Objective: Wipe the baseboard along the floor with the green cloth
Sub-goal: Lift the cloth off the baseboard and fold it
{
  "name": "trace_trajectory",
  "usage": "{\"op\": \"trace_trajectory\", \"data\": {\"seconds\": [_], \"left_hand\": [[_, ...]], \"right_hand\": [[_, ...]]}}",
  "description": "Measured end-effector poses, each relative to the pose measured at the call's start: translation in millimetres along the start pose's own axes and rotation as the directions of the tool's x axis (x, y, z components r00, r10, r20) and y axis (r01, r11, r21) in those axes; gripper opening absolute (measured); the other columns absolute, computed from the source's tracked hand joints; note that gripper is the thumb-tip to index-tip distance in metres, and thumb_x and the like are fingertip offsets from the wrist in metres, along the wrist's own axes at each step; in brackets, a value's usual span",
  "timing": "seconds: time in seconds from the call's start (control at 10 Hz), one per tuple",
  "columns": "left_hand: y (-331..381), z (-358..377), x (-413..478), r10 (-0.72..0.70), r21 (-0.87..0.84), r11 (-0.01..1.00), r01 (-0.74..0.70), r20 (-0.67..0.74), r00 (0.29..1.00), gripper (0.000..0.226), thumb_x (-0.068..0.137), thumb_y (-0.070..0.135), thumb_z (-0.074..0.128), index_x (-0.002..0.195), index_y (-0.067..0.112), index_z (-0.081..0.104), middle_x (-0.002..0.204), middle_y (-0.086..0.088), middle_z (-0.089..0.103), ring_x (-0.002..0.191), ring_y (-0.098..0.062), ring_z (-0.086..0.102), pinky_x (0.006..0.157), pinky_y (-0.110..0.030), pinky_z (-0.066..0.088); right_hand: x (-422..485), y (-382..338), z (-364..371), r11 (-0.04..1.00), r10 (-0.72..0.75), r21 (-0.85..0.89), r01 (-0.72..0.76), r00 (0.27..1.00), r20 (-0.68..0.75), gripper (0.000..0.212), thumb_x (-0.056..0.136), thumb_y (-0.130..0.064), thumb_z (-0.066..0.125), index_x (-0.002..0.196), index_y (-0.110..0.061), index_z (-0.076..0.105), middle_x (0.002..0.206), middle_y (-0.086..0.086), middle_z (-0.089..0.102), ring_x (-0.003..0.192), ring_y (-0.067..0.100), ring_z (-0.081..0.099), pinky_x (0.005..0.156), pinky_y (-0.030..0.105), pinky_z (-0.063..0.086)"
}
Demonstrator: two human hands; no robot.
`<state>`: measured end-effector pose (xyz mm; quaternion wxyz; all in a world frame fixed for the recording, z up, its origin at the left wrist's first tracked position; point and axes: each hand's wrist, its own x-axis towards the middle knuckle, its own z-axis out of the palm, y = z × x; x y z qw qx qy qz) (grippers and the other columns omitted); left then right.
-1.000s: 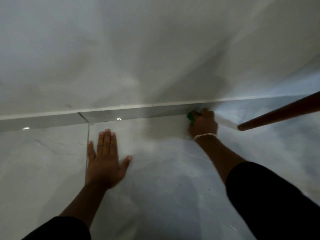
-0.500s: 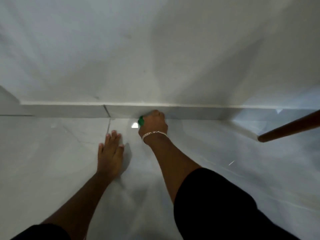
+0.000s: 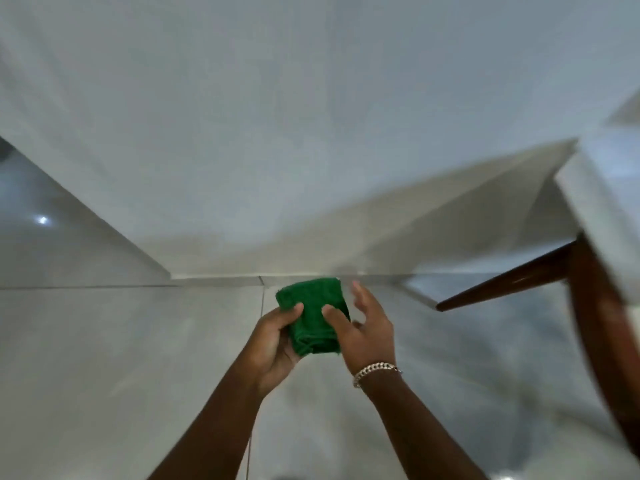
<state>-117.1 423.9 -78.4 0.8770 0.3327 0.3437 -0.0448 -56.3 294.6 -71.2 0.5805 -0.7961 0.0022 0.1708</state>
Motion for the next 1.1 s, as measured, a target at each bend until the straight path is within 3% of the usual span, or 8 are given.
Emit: {"op": "trace_trajectory", "data": {"seconds": [0.1,0.2,0.4,0.5,0.7,0.9,1.0,1.1], "left_hand": [[48,73,-85,-0.054,0.013,0.999,0.053,0.109,0.993,0.04,0.089,0.009,0.053,0.125,-0.008,0.058,0.113,-0.027,0.071,0.097,-0.037,0.072,0.081,-0.045,0.063],[77,151,-150,-0.106,0.093,0.991,0.096,0.106,0.989,0.036,0.09,0.008,0.053,0.122,-0.008,0.061,0.118,-0.03,0.069,0.1,-0.041,0.07,0.076,-0.048,0.062],[80,295,-178,0.023,0.415,0.91,0.016,-0.089,0.996,0.023,0.091,0.012,0.062,0.109,-0.002,0.068,0.103,-0.024,0.075,0.093,-0.038,0.073,0.079,-0.05,0.062],[63,352,-156,0.005,0.496,0.868,0.014,-0.037,0.999,0.018,0.087,0.006,0.067,0.104,0.001,0.069,0.098,-0.02,0.076,0.088,-0.034,0.075,0.077,-0.047,0.064],[-21,442,-53,0.176,0.703,0.706,-0.09,-0.05,0.983,0.028,0.076,0.009,0.073,0.104,0.015,0.072,0.093,-0.007,0.077,0.084,-0.024,0.074,0.079,-0.044,0.064],[-89,476,27,0.326,0.842,0.53,-0.099,-0.094,0.941,0.04,0.084,0.01,0.067,0.124,0.009,0.061,0.108,-0.012,0.073,0.1,-0.028,0.068,0.087,-0.036,0.056],[-93,478,48,0.324,0.918,0.379,-0.114,-0.016,0.946,0.049,0.087,0.002,0.06,0.135,0.01,0.051,0.124,-0.013,0.066,0.116,-0.03,0.061,0.099,-0.043,0.053],[-75,477,41,0.311,0.944,0.294,-0.146,0.05,0.949,0.061,0.091,0.005,0.057,0.148,0.011,0.037,0.142,-0.014,0.053,0.132,-0.03,0.051,0.109,-0.046,0.046]], "right_hand": [[-41,-90,-66,0.934,0.324,0.116,-0.338,0.938,0.12,0.036,0.07,-0.024,0.079,0.103,-0.012,0.07,0.101,0.005,0.075,0.091,0.021,0.07,0.086,0.042,0.057],[-79,-177,-137,0.924,0.341,0.134,-0.359,0.929,0.142,0.009,0.074,-0.009,0.078,0.083,-0.01,0.073,0.084,0.013,0.076,0.077,0.025,0.073,0.072,0.038,0.062],[-84,-246,-256,0.935,0.349,0.078,-0.345,0.937,-0.032,0.018,0.069,-0.012,0.084,0.081,-0.006,0.073,0.08,0.015,0.075,0.068,0.028,0.074,0.063,0.044,0.062],[-55,-241,-317,0.949,0.315,0.043,-0.313,0.943,-0.105,0.022,0.068,-0.012,0.084,0.084,-0.002,0.074,0.076,0.016,0.075,0.064,0.027,0.073,0.062,0.044,0.063],[51,-176,-421,0.934,0.358,0.075,-0.35,0.912,-0.197,0.019,0.07,-0.004,0.081,0.084,0.003,0.07,0.075,0.021,0.07,0.063,0.03,0.068,0.051,0.03,0.06],[136,-103,-453,0.913,0.339,-0.154,-0.378,0.912,-0.231,0.009,0.071,-0.018,0.082,0.069,-0.018,0.072,0.068,0.009,0.073,0.067,0.028,0.07,0.07,0.043,0.061],[156,-85,-450,0.863,0.295,-0.35,-0.365,0.926,-0.237,0.017,0.071,-0.028,0.079,0.083,-0.016,0.077,0.072,0.004,0.075,0.074,0.024,0.07,0.075,0.032,0.058],[139,-98,-451,0.837,0.23,-0.43,-0.338,0.931,-0.284,0.026,0.075,-0.024,0.077,0.099,-0.015,0.075,0.094,0.007,0.077,0.09,0.023,0.068,0.085,0.028,0.052]]}}
